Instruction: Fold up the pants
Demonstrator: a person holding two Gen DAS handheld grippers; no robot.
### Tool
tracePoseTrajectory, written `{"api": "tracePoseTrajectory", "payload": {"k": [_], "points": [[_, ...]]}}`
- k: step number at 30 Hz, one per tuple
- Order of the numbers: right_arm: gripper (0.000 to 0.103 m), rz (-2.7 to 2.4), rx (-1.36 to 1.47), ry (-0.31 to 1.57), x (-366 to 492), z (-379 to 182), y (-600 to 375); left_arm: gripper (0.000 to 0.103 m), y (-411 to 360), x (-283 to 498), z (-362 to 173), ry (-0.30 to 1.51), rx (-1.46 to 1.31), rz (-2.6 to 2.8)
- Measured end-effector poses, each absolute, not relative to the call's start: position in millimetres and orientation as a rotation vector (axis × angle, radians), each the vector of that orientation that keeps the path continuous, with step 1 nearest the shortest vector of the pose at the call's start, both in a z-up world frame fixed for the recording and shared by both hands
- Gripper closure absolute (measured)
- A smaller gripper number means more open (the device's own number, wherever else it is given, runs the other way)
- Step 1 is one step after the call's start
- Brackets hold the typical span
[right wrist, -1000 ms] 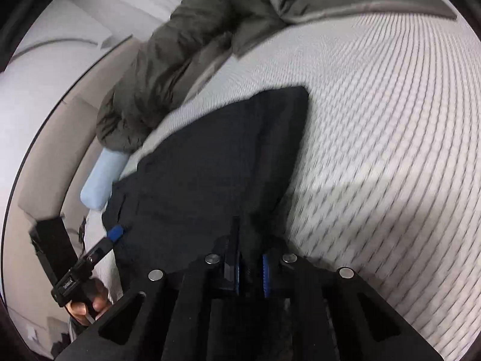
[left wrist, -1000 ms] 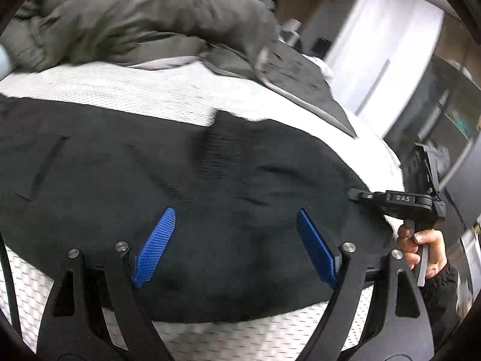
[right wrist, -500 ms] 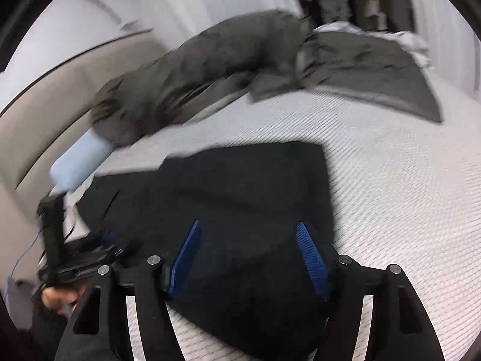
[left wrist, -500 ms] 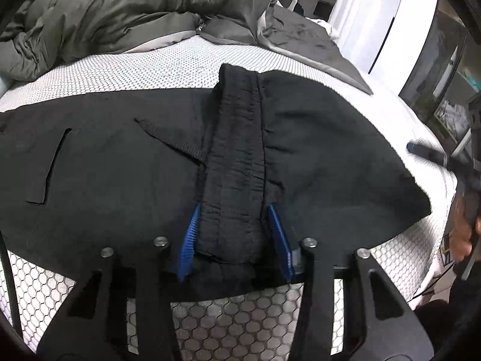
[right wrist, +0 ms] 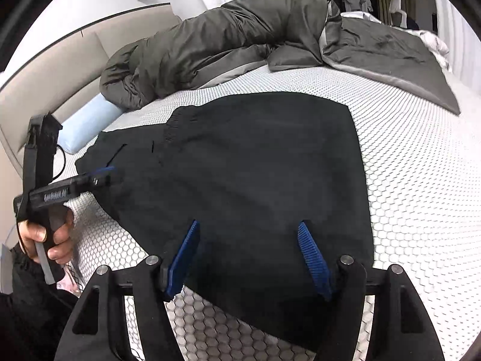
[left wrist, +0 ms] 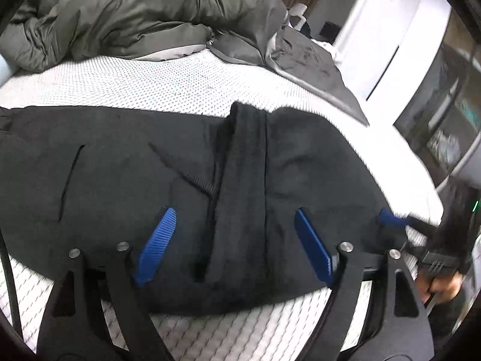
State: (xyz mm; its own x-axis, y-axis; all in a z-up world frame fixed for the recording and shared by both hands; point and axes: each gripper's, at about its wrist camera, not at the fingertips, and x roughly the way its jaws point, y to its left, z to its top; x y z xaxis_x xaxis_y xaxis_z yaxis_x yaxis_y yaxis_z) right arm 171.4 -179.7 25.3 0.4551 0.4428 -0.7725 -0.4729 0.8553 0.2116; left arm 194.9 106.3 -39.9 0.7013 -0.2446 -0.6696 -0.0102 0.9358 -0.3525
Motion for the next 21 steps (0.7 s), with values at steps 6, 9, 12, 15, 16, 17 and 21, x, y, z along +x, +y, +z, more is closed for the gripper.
{"api": "tracePoseTrajectory", "payload": {"k": [6,9,12,15,16,17,21], "points": [[0.032,0.606,-0.254,0.997,160.5,10.7,-177.1,0.024,97.0,226.9,-61.2,0.907,-0.167,0.014],[0.032,0.644,-0.221,0.978,151.4,19.5,-198.1,0.026,100.7,225.5,-56.8,0.898,-0.202,0.008],[0.031,0.657,-0.088,0.950,153.2,31.2,-221.1,0.026,96.7,226.6,-32.9,0.824,-0.202,-0.029],[0.031,0.629,0.070,0.921,165.9,32.5,-245.5,0.026,86.9,253.3,-17.7,0.809,-0.217,-0.105],[0.031,0.610,0.106,0.931,170.3,30.4,-250.0,0.026,83.6,268.8,-15.9,0.828,-0.226,-0.113],[0.031,0.597,0.128,0.946,175.3,26.8,-250.0,0.026,81.9,282.9,-15.5,0.839,-0.239,-0.109],[0.031,0.583,0.150,0.957,181.9,19.1,-254.1,0.058,77.8,333.1,-30.3,0.946,-0.288,-0.083]]}}
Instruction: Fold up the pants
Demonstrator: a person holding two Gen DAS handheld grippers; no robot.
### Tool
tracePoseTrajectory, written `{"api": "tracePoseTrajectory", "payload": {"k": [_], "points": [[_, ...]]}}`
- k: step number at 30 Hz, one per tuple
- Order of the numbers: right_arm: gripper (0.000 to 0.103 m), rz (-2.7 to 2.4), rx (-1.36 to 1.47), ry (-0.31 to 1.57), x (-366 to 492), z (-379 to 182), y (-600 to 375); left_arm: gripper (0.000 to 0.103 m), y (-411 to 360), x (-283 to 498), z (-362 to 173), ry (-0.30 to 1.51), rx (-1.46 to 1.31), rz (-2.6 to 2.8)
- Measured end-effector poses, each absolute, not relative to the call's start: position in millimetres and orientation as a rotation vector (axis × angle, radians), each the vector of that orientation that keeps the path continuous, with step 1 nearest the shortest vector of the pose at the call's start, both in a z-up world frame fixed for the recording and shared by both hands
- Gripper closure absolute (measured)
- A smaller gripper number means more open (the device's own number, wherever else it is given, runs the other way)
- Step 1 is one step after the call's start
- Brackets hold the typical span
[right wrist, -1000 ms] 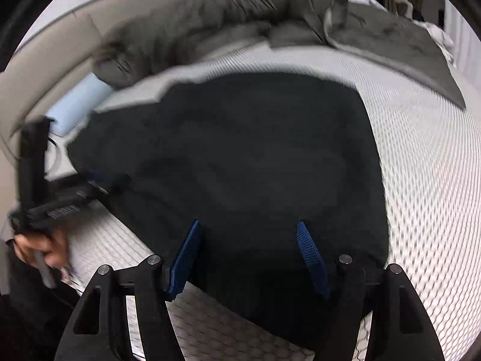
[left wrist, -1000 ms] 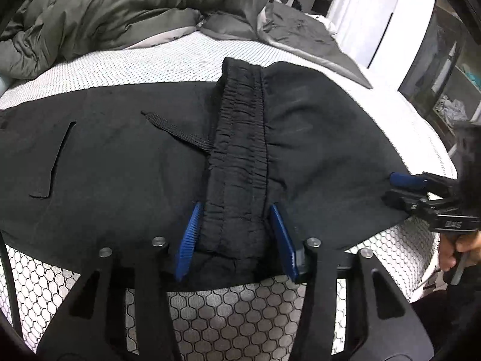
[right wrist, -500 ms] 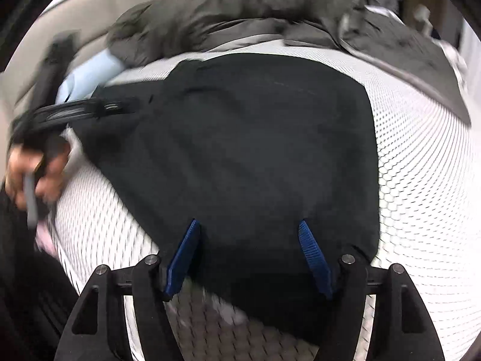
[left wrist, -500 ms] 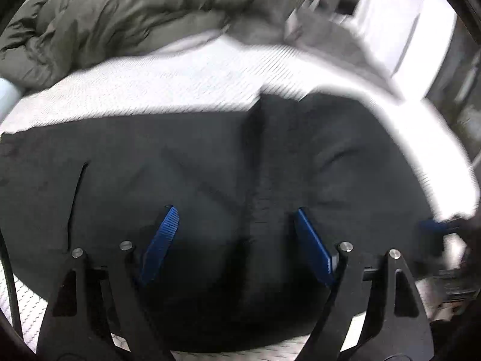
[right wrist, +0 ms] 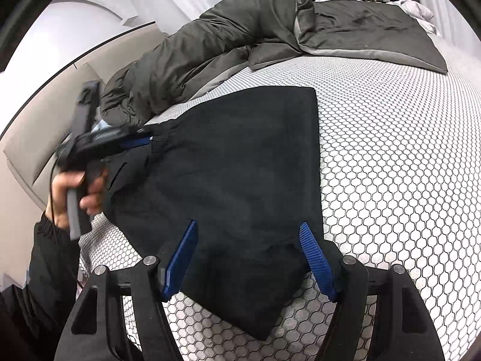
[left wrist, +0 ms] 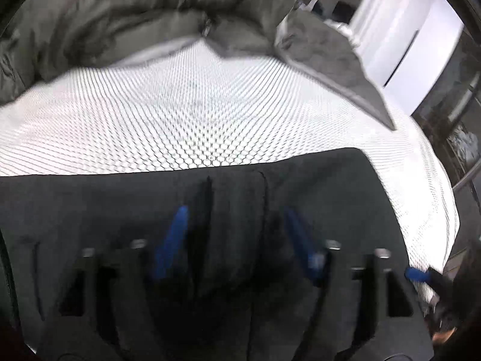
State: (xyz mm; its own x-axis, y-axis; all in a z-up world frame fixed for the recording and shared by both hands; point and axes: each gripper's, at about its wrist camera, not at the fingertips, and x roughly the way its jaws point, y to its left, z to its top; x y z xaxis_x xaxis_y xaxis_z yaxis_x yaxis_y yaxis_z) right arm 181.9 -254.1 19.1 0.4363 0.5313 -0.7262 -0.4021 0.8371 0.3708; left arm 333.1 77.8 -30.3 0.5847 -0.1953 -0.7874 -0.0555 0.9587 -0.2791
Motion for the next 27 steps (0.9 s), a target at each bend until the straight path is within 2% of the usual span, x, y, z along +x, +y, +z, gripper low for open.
{"api": "tracePoseTrajectory", "payload": {"k": [1,4,8,12,13,14,15,16,17,19,21,23,25,27], "points": [[0.031,0.587,0.152,0.956,181.5,18.4,-254.9,0.069,76.9,344.5,-38.9,0.983,-0.294,-0.093],[0.032,0.595,0.065,0.996,177.0,11.7,-256.0,0.069,88.7,355.2,-50.0,0.989,-0.356,-0.101],[0.031,0.599,-0.013,1.021,169.1,7.4,-253.7,0.056,96.0,354.3,-50.7,0.988,-0.353,-0.072],[0.031,0.596,0.040,0.940,166.8,24.6,-261.6,0.056,78.6,323.7,-27.8,0.938,-0.296,-0.074],[0.031,0.599,0.058,0.911,166.6,28.2,-262.6,0.051,70.0,311.2,-22.0,0.914,-0.262,-0.085],[0.032,0.601,0.078,0.883,165.6,32.7,-262.0,0.043,60.3,295.0,-16.9,0.881,-0.218,-0.091],[0.033,0.599,0.085,0.872,165.9,33.8,-260.1,0.040,49.6,281.1,-14.7,0.862,-0.164,-0.099],[0.042,0.597,0.077,0.871,168.1,33.2,-255.9,0.036,36.4,269.5,-15.0,0.857,-0.090,-0.098],[0.050,0.591,0.056,0.879,169.5,30.4,-251.6,0.036,25.5,261.4,-18.3,0.867,-0.027,-0.102],[0.053,0.552,-0.002,0.924,173.5,19.9,-242.3,0.035,12.8,247.5,-31.1,0.893,0.040,-0.121],[0.055,0.496,-0.077,0.972,175.9,7.0,-241.0,0.028,15.6,237.4,-41.5,0.905,0.034,-0.115],[0.055,0.475,-0.117,0.972,174.7,3.7,-236.6,0.022,22.4,225.6,-47.9,0.915,0.031,-0.076],[0.053,0.483,-0.108,0.954,172.7,11.1,-238.3,0.022,34.3,212.8,-44.8,0.911,0.025,-0.043],[0.044,0.497,-0.085,0.925,168.3,18.7,-242.9,0.021,53.9,194.9,-34.8,0.892,-0.007,-0.004]]}}
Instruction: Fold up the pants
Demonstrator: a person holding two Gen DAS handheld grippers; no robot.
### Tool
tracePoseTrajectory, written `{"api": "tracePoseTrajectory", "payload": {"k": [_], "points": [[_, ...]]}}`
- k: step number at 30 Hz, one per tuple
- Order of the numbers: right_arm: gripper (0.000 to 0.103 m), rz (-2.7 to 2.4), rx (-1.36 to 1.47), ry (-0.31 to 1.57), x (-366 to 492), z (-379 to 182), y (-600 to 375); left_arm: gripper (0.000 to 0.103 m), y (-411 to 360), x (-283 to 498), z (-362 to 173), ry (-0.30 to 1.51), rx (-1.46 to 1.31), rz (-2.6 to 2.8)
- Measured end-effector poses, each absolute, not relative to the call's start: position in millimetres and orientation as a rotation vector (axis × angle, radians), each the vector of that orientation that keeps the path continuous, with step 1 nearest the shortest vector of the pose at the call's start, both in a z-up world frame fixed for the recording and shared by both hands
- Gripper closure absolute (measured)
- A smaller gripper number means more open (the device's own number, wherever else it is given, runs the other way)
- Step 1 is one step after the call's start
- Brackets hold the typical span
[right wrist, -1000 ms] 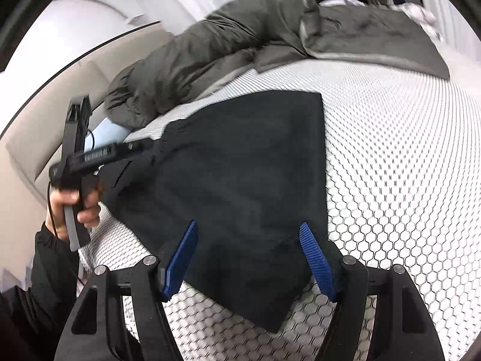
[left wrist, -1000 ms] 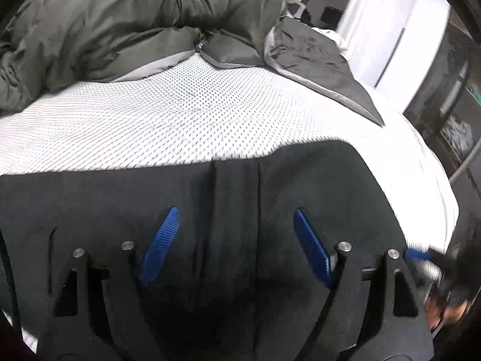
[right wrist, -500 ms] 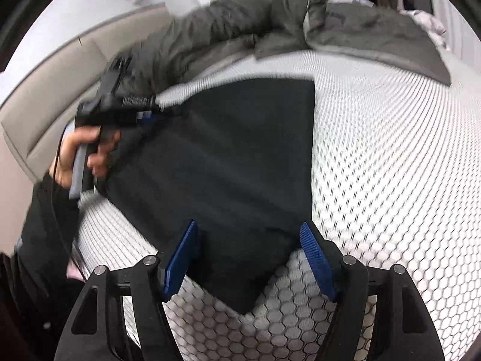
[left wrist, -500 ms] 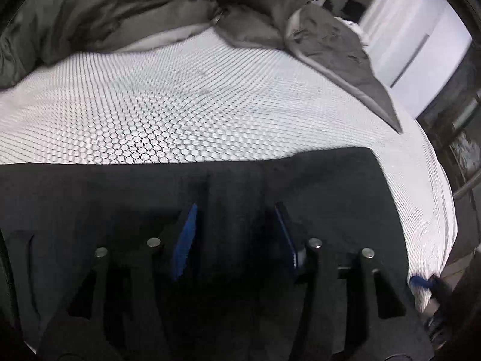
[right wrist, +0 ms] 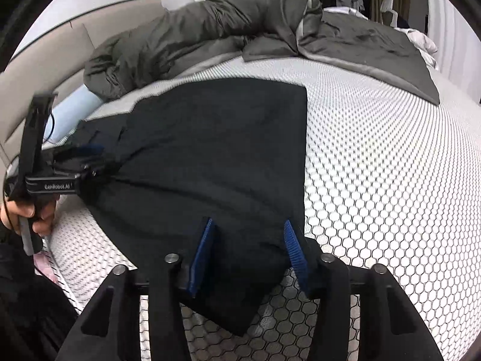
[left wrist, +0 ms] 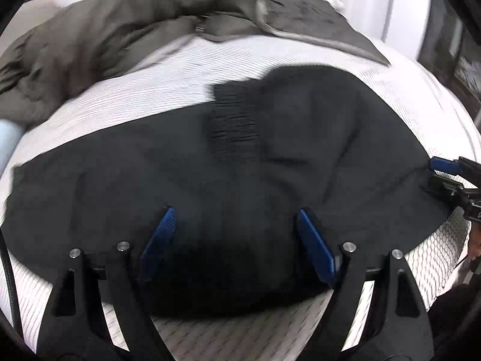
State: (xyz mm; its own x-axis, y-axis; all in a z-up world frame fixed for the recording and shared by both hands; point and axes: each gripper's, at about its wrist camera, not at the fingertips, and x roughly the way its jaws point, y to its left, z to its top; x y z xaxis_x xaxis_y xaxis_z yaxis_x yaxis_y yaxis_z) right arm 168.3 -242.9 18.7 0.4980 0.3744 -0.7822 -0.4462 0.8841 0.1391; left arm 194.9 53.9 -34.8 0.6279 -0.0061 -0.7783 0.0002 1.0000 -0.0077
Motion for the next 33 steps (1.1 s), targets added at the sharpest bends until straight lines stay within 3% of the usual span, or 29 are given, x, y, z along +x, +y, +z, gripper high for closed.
{"api": "tracePoseTrajectory", "payload": {"k": [2,7,12,15,16,17,18,19,23,33], "points": [[0.025,0.502,-0.046,0.896,170.0,22.1,-245.1,0.021,86.7,168.3,-22.6,0.854,-0.096,0.043],[0.017,0.498,0.071,0.835,170.7,33.5,-252.2,0.011,196.0,103.2,-15.2,0.753,-0.430,0.201],[0.017,0.517,0.101,0.829,175.7,36.8,-243.0,0.010,299.4,78.2,-53.6,0.709,-0.804,0.313],[0.017,0.535,0.093,0.825,175.0,38.5,-233.9,0.031,343.8,88.0,-73.9,0.647,-0.983,0.340],[0.017,0.539,0.088,0.824,175.7,38.6,-232.4,0.042,351.8,89.8,-76.7,0.629,-1.015,0.350],[0.017,0.543,0.076,0.823,175.5,38.4,-230.2,0.070,359.3,91.9,-79.2,0.619,-1.042,0.363],[0.017,0.542,0.067,0.821,172.5,37.6,-231.2,0.084,365.2,94.7,-81.1,0.625,-1.057,0.383],[0.017,0.541,0.063,0.822,174.9,37.0,-229.8,0.089,367.9,99.3,-81.0,0.632,-1.058,0.374],[0.017,0.537,0.071,0.831,179.8,33.1,-230.6,0.103,331.1,103.6,-43.7,0.595,-0.844,0.369],[0.017,0.515,0.120,0.782,178.7,41.5,-242.7,0.102,108.9,143.3,95.1,0.492,-0.442,-0.112]]}}
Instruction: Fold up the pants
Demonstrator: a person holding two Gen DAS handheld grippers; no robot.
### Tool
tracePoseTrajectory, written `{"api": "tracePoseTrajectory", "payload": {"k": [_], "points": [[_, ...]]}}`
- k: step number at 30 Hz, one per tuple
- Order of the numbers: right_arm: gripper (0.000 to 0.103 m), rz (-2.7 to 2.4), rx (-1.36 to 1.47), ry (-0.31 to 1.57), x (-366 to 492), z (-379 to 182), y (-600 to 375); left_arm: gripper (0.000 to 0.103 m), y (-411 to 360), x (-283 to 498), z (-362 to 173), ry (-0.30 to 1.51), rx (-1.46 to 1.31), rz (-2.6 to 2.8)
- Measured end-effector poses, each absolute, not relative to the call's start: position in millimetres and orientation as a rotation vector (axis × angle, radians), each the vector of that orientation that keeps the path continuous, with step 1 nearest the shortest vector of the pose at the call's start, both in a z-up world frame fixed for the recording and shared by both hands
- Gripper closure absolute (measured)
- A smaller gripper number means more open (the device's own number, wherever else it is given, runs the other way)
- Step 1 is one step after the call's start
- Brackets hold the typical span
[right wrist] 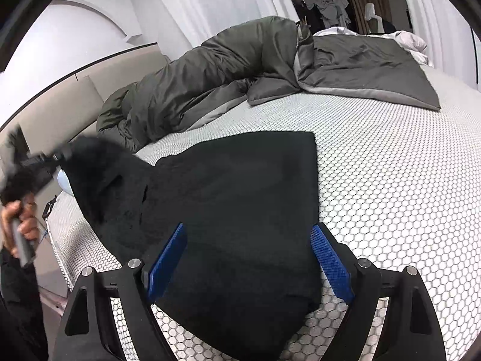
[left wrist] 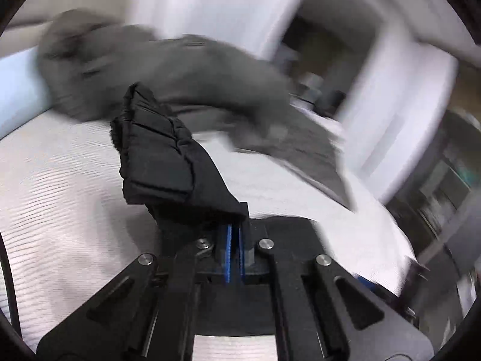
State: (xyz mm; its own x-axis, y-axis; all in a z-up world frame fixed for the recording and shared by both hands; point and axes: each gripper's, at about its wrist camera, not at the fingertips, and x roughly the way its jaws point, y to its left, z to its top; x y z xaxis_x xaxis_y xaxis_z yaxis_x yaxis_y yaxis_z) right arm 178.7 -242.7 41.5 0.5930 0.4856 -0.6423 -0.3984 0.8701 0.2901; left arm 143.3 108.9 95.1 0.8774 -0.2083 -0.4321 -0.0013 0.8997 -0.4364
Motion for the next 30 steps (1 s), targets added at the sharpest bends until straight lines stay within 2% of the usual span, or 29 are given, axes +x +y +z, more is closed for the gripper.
{"api": "tracePoseTrajectory", "payload": {"k": [4,6,7,8,9,10,13,14,21,24,26,30], "points": [[0.017,0.483,0.155,0.771,180.9,42.4,-258.4,0.101,0.4,168.4,98.3,0.589,-0.355,-0.379],[0.017,0.459,0.167,0.769,183.1,40.6,-267.8,0.087,-50.4,177.4,81.3,0.684,-0.279,-0.465],[0.017,0.445,0.174,0.769,184.2,39.5,-273.3,0.071,-71.3,179.4,68.5,0.733,-0.234,-0.493],[0.017,0.426,0.184,0.773,186.1,37.8,-280.6,0.062,-80.9,180.1,60.1,0.753,-0.215,-0.497],[0.017,0.411,0.195,0.778,187.7,36.0,-287.2,0.061,-86.2,175.1,53.3,0.756,-0.206,-0.508],[0.017,0.397,0.204,0.781,188.7,34.8,-292.5,0.056,-85.0,166.2,49.2,0.741,-0.214,-0.524],[0.017,0.334,0.246,0.806,193.5,30.9,-313.8,0.029,-58.6,152.2,47.2,0.705,-0.262,-0.494],[0.017,0.319,0.258,0.815,194.5,29.9,-319.7,0.024,-46.4,151.8,48.2,0.688,-0.286,-0.478],[0.019,0.502,0.339,0.834,183.5,45.2,-314.6,0.024,32.4,170.6,10.3,0.701,-0.277,-0.146],[0.025,0.618,0.366,0.847,179.5,45.2,-292.9,0.024,52.2,189.4,-18.1,0.769,-0.327,-0.115],[0.036,0.661,0.417,0.890,182.5,37.7,-281.9,0.024,60.6,186.5,-29.7,0.801,-0.311,-0.113],[0.038,0.664,0.418,0.980,192.8,19.4,-260.1,0.024,72.2,174.4,-34.7,0.791,-0.243,-0.113]]}}
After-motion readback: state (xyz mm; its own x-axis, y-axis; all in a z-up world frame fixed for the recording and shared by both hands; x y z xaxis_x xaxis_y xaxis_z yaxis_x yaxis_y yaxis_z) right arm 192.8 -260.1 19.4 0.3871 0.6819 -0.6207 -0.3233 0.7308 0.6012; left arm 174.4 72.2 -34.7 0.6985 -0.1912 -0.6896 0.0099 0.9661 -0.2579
